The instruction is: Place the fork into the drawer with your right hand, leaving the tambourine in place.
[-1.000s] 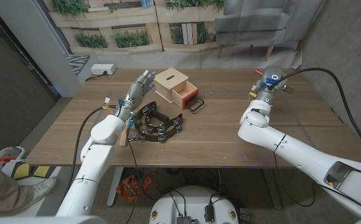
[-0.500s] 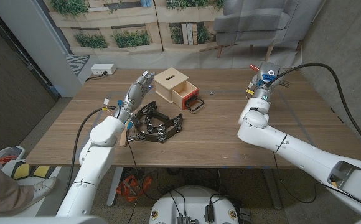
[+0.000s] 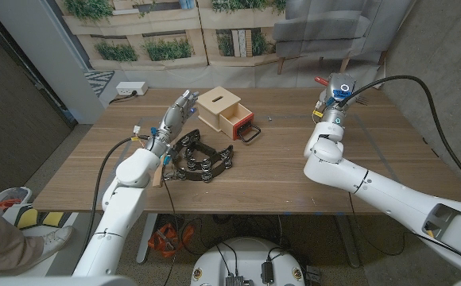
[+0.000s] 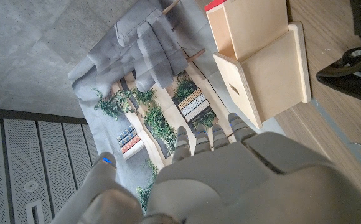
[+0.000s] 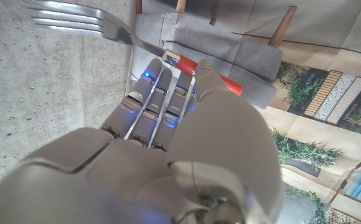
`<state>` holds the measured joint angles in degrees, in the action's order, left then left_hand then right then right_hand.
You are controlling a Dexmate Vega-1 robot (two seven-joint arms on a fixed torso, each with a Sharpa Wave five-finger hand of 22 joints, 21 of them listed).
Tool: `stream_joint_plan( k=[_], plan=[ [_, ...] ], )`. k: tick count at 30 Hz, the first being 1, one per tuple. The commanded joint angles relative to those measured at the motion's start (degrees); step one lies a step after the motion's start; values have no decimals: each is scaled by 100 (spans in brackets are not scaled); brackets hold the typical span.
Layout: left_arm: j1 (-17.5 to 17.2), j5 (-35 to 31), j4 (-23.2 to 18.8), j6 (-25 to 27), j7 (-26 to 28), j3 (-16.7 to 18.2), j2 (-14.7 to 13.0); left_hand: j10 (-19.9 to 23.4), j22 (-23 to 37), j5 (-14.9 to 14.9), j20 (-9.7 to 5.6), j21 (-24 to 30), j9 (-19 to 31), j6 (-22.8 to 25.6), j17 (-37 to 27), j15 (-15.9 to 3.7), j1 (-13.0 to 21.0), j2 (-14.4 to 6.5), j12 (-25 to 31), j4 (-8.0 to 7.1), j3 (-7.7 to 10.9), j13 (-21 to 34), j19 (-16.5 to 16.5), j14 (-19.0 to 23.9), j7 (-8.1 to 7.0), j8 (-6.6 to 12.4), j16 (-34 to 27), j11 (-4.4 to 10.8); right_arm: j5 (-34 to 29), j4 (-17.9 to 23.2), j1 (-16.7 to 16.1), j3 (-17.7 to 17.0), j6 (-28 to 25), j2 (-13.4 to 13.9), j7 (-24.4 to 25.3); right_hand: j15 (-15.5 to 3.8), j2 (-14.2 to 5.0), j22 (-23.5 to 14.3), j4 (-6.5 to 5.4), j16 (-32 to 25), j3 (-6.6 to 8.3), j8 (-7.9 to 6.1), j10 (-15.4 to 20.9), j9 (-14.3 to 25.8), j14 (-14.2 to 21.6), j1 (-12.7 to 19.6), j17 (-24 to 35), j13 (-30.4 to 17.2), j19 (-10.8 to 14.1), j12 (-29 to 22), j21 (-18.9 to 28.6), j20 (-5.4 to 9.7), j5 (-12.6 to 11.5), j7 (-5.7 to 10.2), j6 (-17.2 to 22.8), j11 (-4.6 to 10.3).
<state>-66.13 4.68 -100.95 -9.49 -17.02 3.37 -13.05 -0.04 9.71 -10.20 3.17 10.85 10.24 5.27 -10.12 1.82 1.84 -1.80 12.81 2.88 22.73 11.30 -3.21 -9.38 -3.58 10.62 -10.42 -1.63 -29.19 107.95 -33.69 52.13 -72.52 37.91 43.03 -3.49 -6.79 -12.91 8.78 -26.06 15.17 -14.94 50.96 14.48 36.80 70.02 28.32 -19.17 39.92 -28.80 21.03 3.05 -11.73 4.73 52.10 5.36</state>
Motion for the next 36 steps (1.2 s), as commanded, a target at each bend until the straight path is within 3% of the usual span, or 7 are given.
stream_joint_plan(
  k=[1, 17, 36],
  plan=[
    [33, 7, 74, -67, -3, -16, 26, 26, 26, -14, 2, 15, 12, 41, -20, 5, -2, -37, 21, -2, -4, 13, -3, -23, -13, 19, -19, -52, -101, 182, 79, 94, 33, 85, -129, -983, -162, -19, 5, 12, -8, -7, 295, 34, 45, 133, 24, -19, -5, -44, 55, 10, -33, 11, 51, 306],
    [77, -27, 154, -85, 70, -18, 65, 21, 26, -14, 1, 15, 12, 39, -20, 4, -2, -37, 17, -4, -8, 13, -4, -23, -5, 16, -18, -35, -196, 114, 265, 206, 263, 41, -260, -986, -165, -18, 9, 26, -21, -7, 299, 42, 72, 142, 42, -19, -22, -46, 93, 0, -38, -1, 69, 289],
    [109, -64, 183, -105, 93, -120, 127, 36, 26, -14, 3, 14, 12, 39, -20, 5, 0, -38, 20, -7, -12, 13, -5, -23, -4, 16, -18, -18, -265, 221, 212, 133, 482, 130, -315, -980, -168, -17, 3, 48, -38, -7, 314, 50, 91, 138, 55, -16, -39, -49, 132, -8, -41, 2, 87, 297]
  ],
)
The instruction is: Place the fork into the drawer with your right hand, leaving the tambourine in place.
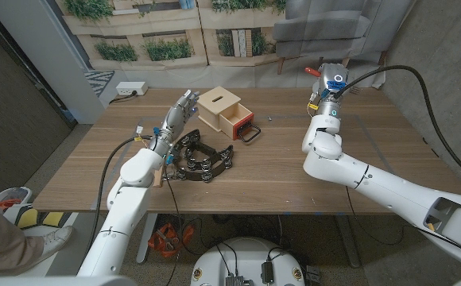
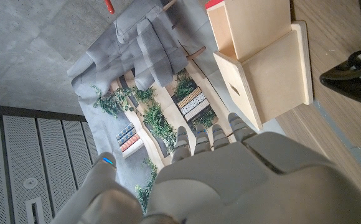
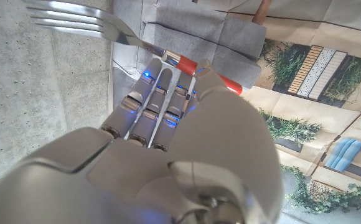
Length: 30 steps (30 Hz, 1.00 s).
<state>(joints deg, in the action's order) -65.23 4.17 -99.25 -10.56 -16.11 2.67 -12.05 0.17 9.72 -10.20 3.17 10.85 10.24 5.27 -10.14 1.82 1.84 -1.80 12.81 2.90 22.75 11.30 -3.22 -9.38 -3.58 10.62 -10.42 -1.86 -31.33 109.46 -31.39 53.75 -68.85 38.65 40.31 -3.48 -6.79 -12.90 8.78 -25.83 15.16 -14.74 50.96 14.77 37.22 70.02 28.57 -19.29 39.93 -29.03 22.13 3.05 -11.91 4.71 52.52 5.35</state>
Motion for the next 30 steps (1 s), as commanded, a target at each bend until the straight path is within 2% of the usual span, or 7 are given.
stream_joint_plan(
  k=[1, 30],
  plan=[
    [27, -11, 24, -7, -5, -56, 27, 15, 26, -14, 5, 13, 12, 41, -19, 6, 0, -38, 20, -9, -14, 13, -6, -23, -3, 16, -17, 2, -57, 78, -17, -24, 119, 59, -52, -978, -169, -18, 2, 28, -37, -27, 315, 21, 47, 137, 29, -6, -41, -27, 24, -8, -23, 6, 44, 294],
    [-151, -29, -172, -64, 50, -10, 41, 33, 26, -14, 6, 15, 12, 54, -18, 4, 5, -40, 22, -10, -19, 13, -2, -19, -12, 19, -18, -5, -190, 182, -50, 23, 365, 34, -88, -1002, -183, -12, 16, 14, -65, -22, 312, 36, 110, 179, 99, -53, -87, -52, 90, -15, -28, 1, 64, 294]
  ],
)
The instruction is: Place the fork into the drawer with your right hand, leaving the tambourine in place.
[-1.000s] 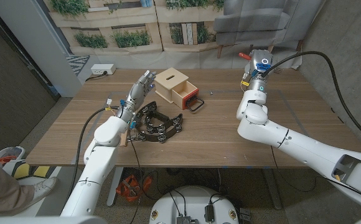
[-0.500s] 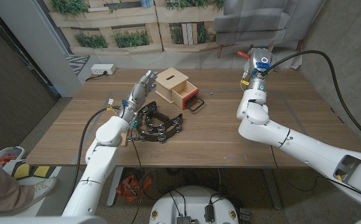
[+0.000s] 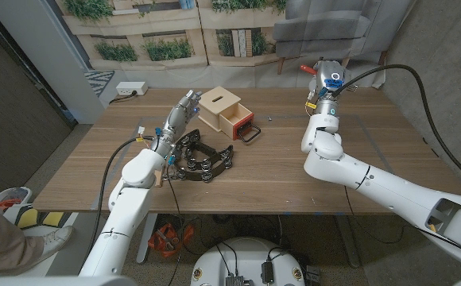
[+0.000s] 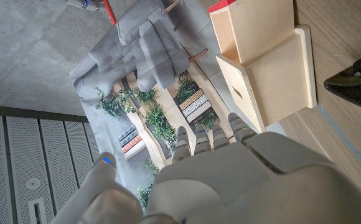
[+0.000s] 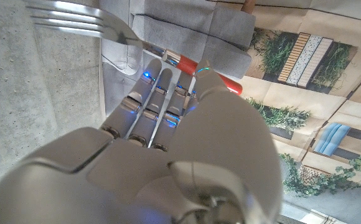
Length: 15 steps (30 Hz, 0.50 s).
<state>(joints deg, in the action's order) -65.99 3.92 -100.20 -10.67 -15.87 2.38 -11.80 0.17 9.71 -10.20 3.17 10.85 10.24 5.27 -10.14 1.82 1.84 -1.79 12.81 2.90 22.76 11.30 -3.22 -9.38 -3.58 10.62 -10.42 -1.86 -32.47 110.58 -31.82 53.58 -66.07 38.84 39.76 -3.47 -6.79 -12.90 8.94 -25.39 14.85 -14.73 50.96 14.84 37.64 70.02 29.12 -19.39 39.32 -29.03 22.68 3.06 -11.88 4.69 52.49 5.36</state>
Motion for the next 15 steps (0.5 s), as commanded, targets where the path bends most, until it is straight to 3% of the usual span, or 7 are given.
stream_joint_plan(
  k=[1, 15],
  plan=[
    [-77, -6, -82, -53, 26, 18, 16, 32, 26, -14, 6, 15, 13, 53, -18, 3, 5, -40, 22, -10, -20, 13, -2, -18, -11, 19, -19, 3, -82, 82, -10, 45, 88, 19, -41, -1001, -183, -12, 0, -32, -36, -21, 305, 29, 71, 180, 48, -44, -31, -50, 37, -13, -31, 3, 63, 298],
    [-60, -9, -83, -92, 12, -4, 22, 34, 26, -15, 6, 16, 13, 55, -18, 1, 7, -44, 20, -11, -20, 13, 2, -13, -2, 19, -19, -9, -180, 129, 24, 149, 188, 63, -168, -999, -190, -10, 1, -32, -56, -19, 312, 35, 78, 202, 73, -72, -35, -69, 76, -16, -32, 12, 70, 299]
  ],
)
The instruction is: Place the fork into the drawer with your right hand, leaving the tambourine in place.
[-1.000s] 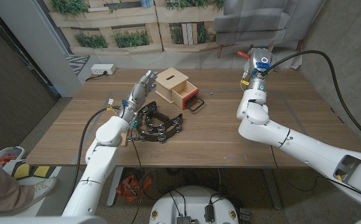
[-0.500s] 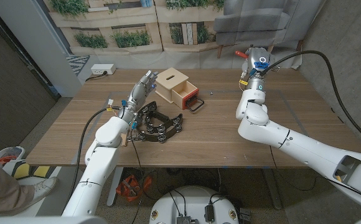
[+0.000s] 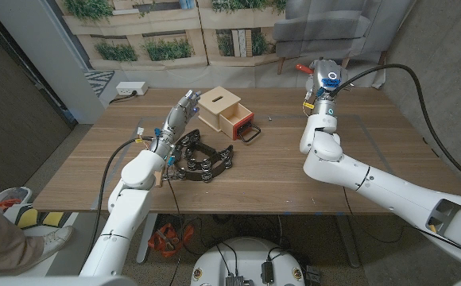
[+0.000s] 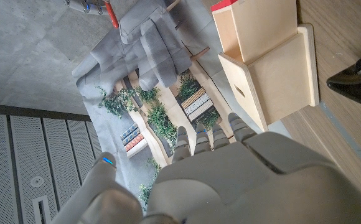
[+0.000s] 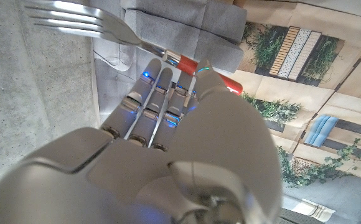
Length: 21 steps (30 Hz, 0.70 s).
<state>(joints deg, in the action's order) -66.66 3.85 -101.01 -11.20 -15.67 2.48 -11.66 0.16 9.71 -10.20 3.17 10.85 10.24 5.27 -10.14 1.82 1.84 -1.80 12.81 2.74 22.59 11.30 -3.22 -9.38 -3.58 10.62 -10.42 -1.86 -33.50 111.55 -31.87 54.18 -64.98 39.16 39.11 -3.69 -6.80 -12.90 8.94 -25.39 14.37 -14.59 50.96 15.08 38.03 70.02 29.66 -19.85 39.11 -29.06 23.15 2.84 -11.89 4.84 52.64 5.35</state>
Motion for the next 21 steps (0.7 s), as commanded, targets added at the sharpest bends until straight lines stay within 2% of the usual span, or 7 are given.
stream_joint_plan(
  k=[1, 16, 21],
  plan=[
    [16, 3, 10, -49, -17, -17, 8, 34, 26, -15, 6, 16, 13, 57, -18, 2, 7, -44, 20, 5, -4, 13, 2, -12, -5, 19, -20, -9, -80, 23, 31, 92, 84, 22, -105, -976, -189, -10, 0, -32, -10, -31, 314, 12, 40, 200, 20, -25, -15, -66, 31, 6, -31, -4, 53, 295],
    [69, 29, 90, -56, -40, 11, -8, 43, 26, -15, 7, 16, 13, 46, -17, 2, 10, -47, 22, 4, -5, 13, 4, -11, -7, 15, -19, -12, -142, -229, 159, 247, 301, -141, -208, -972, -200, -7, -12, -21, -29, -25, 306, 19, 47, 199, 33, -34, -31, -66, 64, 6, -31, -1, 50, 305],
    [50, 32, 81, -12, -34, 28, -14, 42, 26, -15, 6, 16, 13, 47, -17, 0, 10, -47, 20, 4, -6, 13, 5, -8, -2, 15, -20, -4, -139, -374, 218, 298, 460, -220, -230, -981, -206, -8, -8, -31, -36, -17, 306, 22, 70, 215, 50, -35, 37, -65, 116, 15, -33, -2, 36, 306]
  ],
)
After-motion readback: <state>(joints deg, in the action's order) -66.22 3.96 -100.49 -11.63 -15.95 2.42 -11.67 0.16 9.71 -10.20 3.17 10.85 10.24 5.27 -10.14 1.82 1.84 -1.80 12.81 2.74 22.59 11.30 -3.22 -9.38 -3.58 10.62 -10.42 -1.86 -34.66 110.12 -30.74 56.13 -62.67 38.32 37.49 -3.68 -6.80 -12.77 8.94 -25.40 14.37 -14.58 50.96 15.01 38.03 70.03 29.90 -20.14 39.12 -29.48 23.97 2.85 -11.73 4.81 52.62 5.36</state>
